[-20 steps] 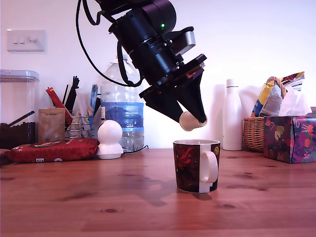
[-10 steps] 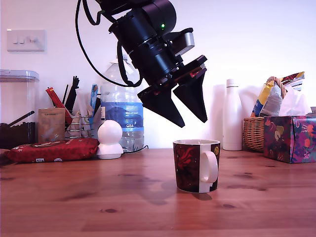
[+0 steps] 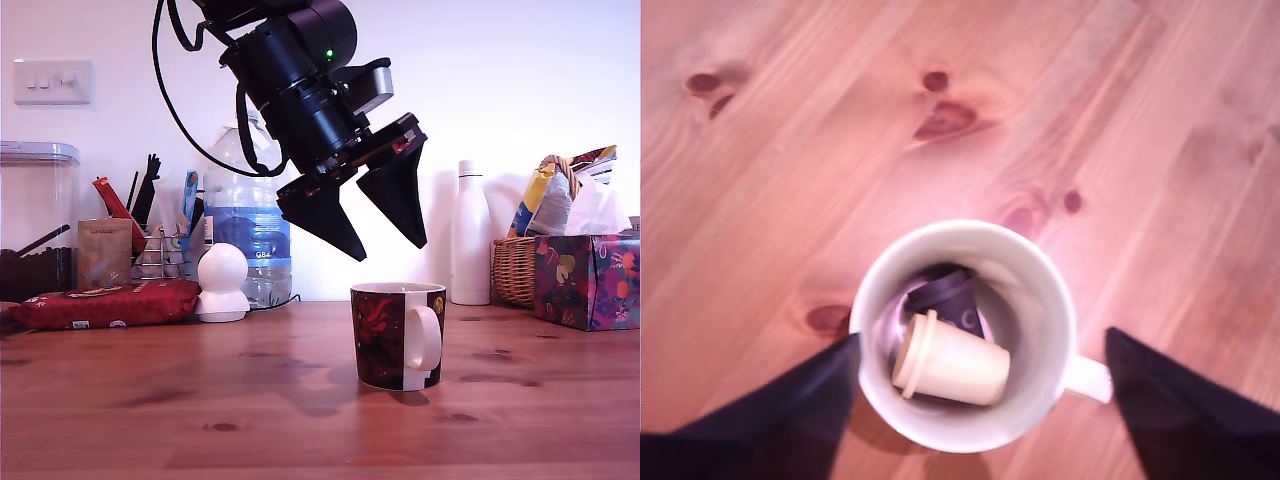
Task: Pick up the coffee capsules from the table one by one and drop them inside the nearest coffee cup
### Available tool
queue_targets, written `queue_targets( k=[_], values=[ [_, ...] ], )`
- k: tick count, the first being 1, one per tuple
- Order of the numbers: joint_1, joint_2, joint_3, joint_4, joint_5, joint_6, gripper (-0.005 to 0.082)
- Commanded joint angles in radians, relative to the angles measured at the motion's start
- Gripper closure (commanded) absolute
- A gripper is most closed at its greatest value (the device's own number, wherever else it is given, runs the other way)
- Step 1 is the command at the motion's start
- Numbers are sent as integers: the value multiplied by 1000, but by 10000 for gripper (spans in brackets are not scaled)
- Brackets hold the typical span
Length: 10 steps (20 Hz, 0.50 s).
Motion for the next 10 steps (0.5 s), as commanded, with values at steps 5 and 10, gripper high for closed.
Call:
queue_targets(
  k=[5, 10],
  values=[
    [-6, -64, 3, -18, 9, 33, 793],
    [13, -119, 2, -44, -57, 26, 793]
  ],
)
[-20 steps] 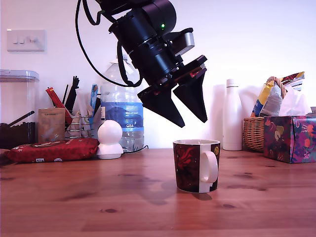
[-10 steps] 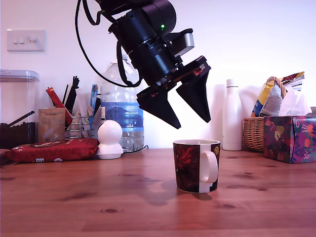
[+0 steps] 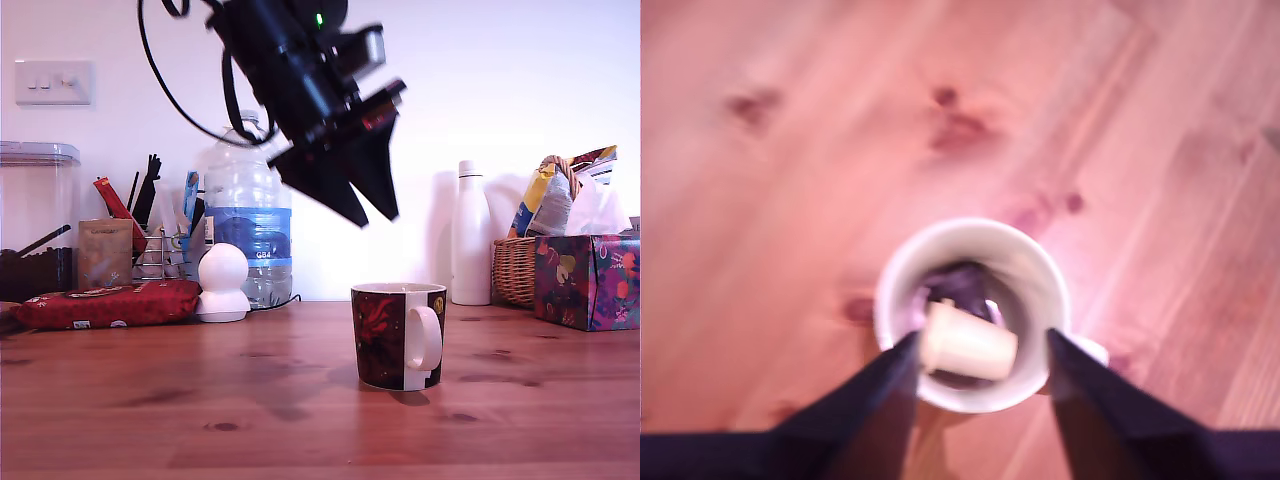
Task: Pick up the coffee capsules from the table one by one and drop them inside the nearest coffee cup
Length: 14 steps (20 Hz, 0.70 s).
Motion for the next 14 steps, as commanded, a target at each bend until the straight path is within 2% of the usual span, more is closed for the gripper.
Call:
queue_targets(
  k=[1, 5, 8, 11, 14],
  values=[
    [13, -23, 2, -6, -2, -2, 793],
    [42, -59, -26, -5, 5, 2, 793],
    [77, -97, -86, 25, 31, 1, 793],
    [122, -171, -214, 124, 41, -3, 793],
    [180, -276, -382, 268, 51, -45, 793]
  ],
)
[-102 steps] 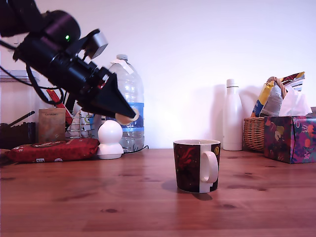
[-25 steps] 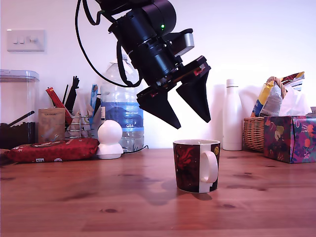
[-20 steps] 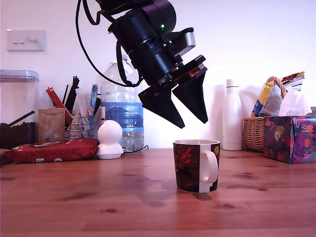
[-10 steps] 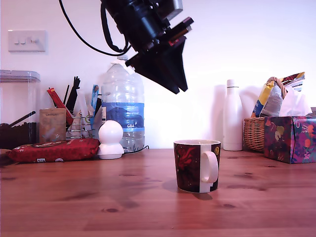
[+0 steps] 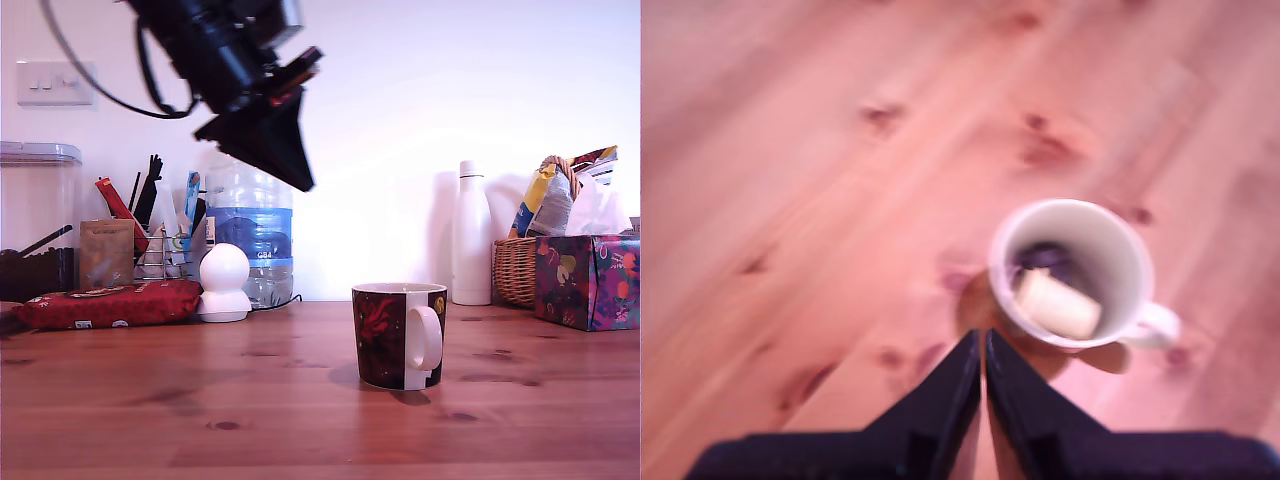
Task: Pick up the coffee capsules from the table one by one and drop them inside the nearest coffee cup
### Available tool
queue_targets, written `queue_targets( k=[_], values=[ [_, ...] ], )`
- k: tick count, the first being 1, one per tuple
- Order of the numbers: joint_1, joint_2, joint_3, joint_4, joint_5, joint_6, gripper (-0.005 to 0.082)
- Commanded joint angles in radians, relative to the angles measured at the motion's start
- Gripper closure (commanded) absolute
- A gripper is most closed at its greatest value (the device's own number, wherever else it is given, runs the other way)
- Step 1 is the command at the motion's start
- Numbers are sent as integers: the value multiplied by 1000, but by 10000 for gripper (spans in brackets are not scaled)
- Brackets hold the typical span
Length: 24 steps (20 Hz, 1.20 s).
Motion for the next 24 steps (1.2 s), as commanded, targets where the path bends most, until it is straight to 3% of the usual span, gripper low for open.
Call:
queue_targets(
  k=[1, 6, 9, 14, 19, 24],
  values=[
    [31, -58, -105, 72, 10, -25, 793],
    [166, -198, -315, 211, 15, -60, 793],
    [256, -287, -437, 295, 51, -83, 793],
    [371, -483, -623, 364, 55, -126, 793],
    [417, -726, -771, 357, 50, -163, 793],
    [417, -958, -853, 275, 8, -211, 793]
  ],
)
